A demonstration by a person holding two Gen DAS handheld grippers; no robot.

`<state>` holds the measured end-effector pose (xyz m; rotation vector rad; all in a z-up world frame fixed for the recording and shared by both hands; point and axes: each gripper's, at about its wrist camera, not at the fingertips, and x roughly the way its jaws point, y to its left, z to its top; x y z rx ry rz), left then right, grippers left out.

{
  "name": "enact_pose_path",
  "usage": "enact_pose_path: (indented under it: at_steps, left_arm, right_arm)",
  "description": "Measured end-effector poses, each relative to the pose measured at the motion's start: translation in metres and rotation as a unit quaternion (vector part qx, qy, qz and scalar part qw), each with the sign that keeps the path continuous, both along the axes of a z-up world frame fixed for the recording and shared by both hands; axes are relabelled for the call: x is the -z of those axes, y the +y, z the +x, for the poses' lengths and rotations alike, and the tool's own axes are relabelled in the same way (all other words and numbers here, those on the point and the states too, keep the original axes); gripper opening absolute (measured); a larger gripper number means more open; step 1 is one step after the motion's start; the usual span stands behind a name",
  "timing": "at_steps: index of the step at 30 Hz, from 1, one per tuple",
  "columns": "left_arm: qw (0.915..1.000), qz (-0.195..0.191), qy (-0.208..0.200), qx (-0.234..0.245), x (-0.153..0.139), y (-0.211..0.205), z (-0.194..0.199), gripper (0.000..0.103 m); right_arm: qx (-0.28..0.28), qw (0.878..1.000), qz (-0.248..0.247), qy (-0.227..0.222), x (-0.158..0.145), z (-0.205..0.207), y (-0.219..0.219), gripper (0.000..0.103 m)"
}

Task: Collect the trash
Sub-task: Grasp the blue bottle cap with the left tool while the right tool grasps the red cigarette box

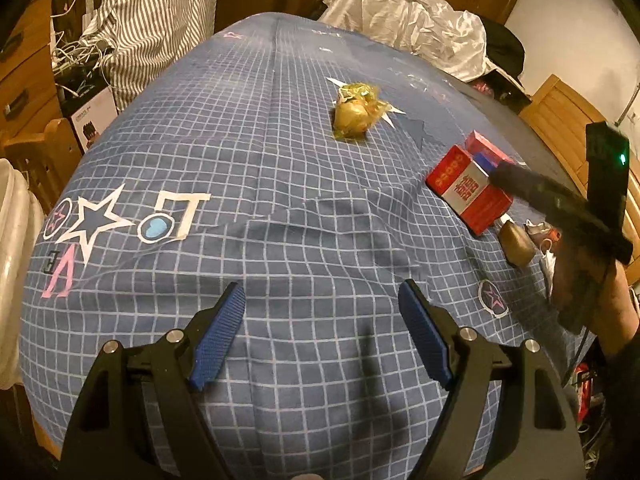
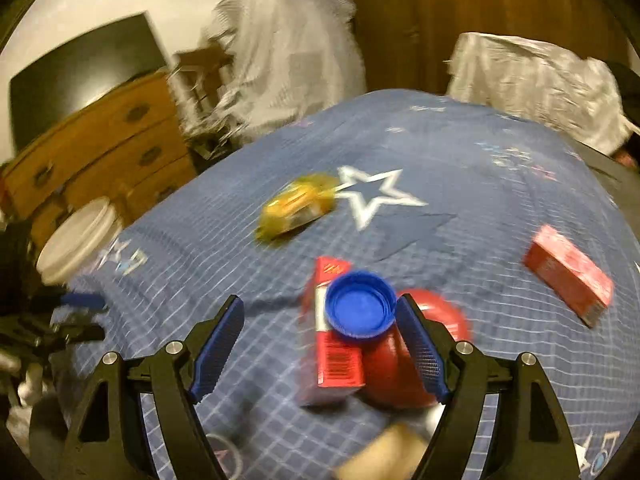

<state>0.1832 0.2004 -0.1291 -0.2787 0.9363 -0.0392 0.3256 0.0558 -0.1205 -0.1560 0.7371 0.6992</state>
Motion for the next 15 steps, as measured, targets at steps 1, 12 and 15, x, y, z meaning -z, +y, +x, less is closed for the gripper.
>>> enact_pose_path:
  at_steps: [1,12,15]
  left_arm:
    - [1.0000,-0.003,0.001,-0.002,0.001,0.001,0.000,0.076]
    - [0.9995,-0.027,0.008,-0.011,0.006,0.002,-0.001,0.076]
    - [0.9993,-0.025,0.006,0.028,0.003,-0.027,0.010,0.077]
  right_arm:
    - [-0.015,1.000,-0.003,0.007,0.004,-0.004,0.008,0.079]
    - [-0.126,0.986,0.096,0.050,0.006,-0.120,0.002,0.079]
    - [-0.074,0.987,0.135,0.056,0.007,-0.131,-0.030,0.080]
